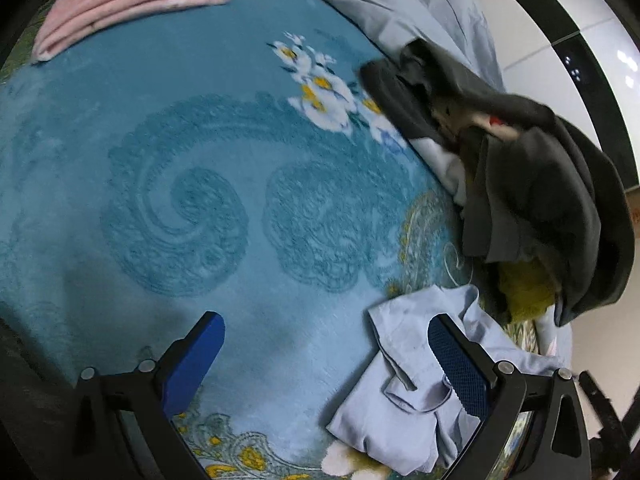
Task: Fold clothes
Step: 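Lay the light blue sweatshirt on the bed with the right gripper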
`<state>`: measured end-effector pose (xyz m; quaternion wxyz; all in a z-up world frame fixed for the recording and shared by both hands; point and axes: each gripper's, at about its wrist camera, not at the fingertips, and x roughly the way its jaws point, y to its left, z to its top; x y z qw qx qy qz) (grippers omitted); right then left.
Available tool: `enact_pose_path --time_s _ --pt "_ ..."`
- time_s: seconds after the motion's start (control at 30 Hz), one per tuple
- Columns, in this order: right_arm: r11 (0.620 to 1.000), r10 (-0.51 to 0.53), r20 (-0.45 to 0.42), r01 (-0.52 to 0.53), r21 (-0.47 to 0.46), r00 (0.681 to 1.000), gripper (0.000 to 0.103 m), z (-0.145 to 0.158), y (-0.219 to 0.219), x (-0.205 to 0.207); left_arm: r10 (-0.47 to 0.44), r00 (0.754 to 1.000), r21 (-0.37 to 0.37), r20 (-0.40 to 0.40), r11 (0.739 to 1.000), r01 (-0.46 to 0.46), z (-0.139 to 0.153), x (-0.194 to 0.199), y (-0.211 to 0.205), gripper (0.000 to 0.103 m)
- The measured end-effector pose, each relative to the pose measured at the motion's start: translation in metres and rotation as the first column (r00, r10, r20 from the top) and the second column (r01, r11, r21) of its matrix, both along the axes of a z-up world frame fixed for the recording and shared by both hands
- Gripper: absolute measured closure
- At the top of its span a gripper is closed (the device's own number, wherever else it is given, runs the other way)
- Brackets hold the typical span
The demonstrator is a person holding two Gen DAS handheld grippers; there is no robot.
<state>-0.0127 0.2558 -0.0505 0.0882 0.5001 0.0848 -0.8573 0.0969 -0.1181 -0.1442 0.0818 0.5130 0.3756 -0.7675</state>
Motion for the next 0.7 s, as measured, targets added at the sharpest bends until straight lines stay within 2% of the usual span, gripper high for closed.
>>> enact_pose_path --time_s 0.1,0.2,0.27,0.37,0.4,0.43,0.5,0.53,0.6,0.7 --pt "0.991 0.116 0.082 -0.110 -0.077 0.990 0.033 -0.026 -0.035 0.002 -0.013 1.000 0.013 -0.008 1.000 0.013 -0.003 0.000 0.002 0.000" --pt "0.977 0.197 0.154 -0.207 0.053 0.968 0.034 -0.081 -0.078 -0.005 -0.003 1.000 0.036 -0.019 0.999 0.004 -0.004 0.003 -0.003 0.000" --pt "0.976 0.171 0.162 -0.190 0.109 0.972 0.034 -0.100 -0.087 -0.011 0.015 0.999 0.040 -0.028 0.999 -0.014 -0.004 0.006 -0.006 0.000" --pt "0.982 0.107 0.124 -0.125 0.141 0.986 0.036 -0.102 -0.079 -0.018 0.042 0.998 0.061 -0.045 0.997 -0.039 -0.005 0.008 -0.011 0.000" --pt "0.983 0.087 0.106 -0.102 0.155 0.991 0.041 -0.100 -0.075 -0.020 0.046 0.998 0.066 -0.047 0.997 -0.043 -0.006 0.007 -0.012 0.000" --pt "0.983 0.076 0.119 -0.095 0.159 0.990 0.052 -0.102 -0.071 -0.023 0.043 0.998 0.066 -0.046 0.997 -0.040 -0.006 0.006 -0.010 0.000" --pt "0.990 0.051 0.191 -0.074 0.117 0.980 0.069 -0.106 -0.067 -0.028 0.018 0.999 0.055 -0.043 0.998 -0.015 -0.006 0.002 -0.005 0.000" --pt "0.995 0.034 0.228 -0.054 0.083 0.973 0.069 -0.108 -0.064 -0.030 0.000 0.999 0.047 -0.042 0.999 0.002 -0.006 0.000 -0.001 0.000" --pt "1.000 0.019 0.219 -0.022 0.011 0.976 0.069 -0.102 -0.064 -0.026 -0.037 0.998 0.028 -0.049 0.999 0.039 -0.003 -0.003 0.006 0.000" --pt "0.997 0.056 0.227 -0.065 0.033 0.972 0.072 -0.108 -0.076 -0.022 -0.069 0.996 0.021 -0.054 0.997 0.070 -0.001 -0.007 0.015 0.000"
